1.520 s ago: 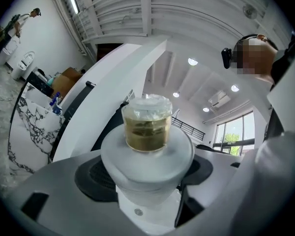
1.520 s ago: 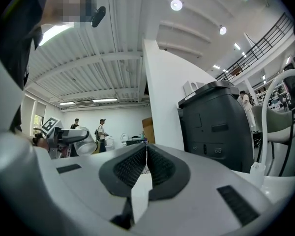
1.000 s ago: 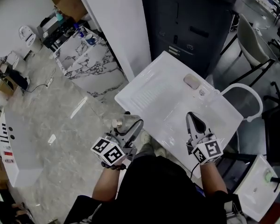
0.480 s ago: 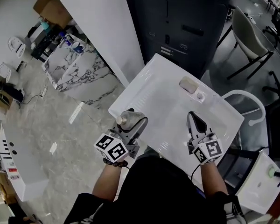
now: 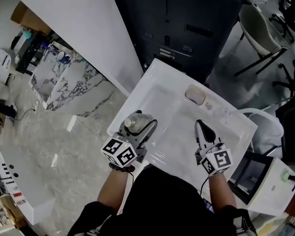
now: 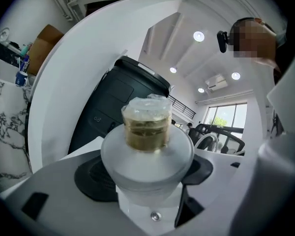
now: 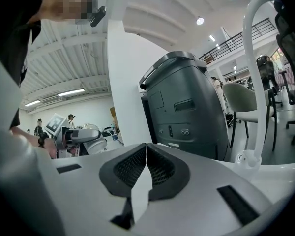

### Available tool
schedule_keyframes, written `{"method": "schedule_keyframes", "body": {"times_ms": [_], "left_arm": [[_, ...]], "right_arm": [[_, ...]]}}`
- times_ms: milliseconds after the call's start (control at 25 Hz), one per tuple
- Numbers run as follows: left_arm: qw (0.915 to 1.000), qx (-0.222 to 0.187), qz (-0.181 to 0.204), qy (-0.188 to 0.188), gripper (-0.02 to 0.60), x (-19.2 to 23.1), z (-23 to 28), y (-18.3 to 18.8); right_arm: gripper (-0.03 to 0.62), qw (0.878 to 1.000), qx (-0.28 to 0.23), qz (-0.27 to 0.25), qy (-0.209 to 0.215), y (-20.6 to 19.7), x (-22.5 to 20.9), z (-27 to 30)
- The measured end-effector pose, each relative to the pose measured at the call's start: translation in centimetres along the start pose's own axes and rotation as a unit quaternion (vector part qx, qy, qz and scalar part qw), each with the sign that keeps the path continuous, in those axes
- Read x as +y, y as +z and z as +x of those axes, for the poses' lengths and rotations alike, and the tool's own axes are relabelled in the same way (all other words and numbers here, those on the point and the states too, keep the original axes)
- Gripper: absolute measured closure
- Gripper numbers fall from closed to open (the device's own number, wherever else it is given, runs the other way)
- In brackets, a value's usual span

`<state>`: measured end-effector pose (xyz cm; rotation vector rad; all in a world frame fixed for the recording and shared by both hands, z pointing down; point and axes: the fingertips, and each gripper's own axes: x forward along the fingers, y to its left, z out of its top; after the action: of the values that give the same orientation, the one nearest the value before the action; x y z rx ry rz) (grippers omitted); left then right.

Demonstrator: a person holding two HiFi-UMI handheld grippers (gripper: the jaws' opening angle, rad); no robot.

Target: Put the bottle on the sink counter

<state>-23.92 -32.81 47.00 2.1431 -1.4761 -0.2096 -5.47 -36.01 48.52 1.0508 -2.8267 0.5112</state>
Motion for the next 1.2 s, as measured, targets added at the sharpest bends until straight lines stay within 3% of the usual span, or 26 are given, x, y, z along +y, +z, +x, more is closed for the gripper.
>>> {"method": "schedule_keyframes", "body": {"times_ms": [280, 560, 800, 1200], "left_arm": [[0.9993, 0.036, -0.008, -0.004, 0.230, 3.9, 4.8, -1.7], [0.9983, 0.052, -0.007, -0.023, 0.230, 6.2, 9.6, -2.7], [0.9969, 0.071, -0.003, -0.035, 0.230, 7.4, 12.6, -3.5], [0.9942, 0.095, 0.042, -0.026, 0.230, 9.4, 17.4, -4.9]], "right_arm": [[0.563, 0.998, 0.043, 0.023, -0.028, -2.4, -1.2, 1.7], [0.563, 0.997, 0.076, 0.009, -0.026, -4.8, -1.5, 3.4], [0.563, 0.996, 0.074, 0.012, -0.056, -4.8, -2.5, 3.7], [0.563, 0.992, 0.088, 0.034, -0.083, -6.4, -3.1, 3.9]]}}
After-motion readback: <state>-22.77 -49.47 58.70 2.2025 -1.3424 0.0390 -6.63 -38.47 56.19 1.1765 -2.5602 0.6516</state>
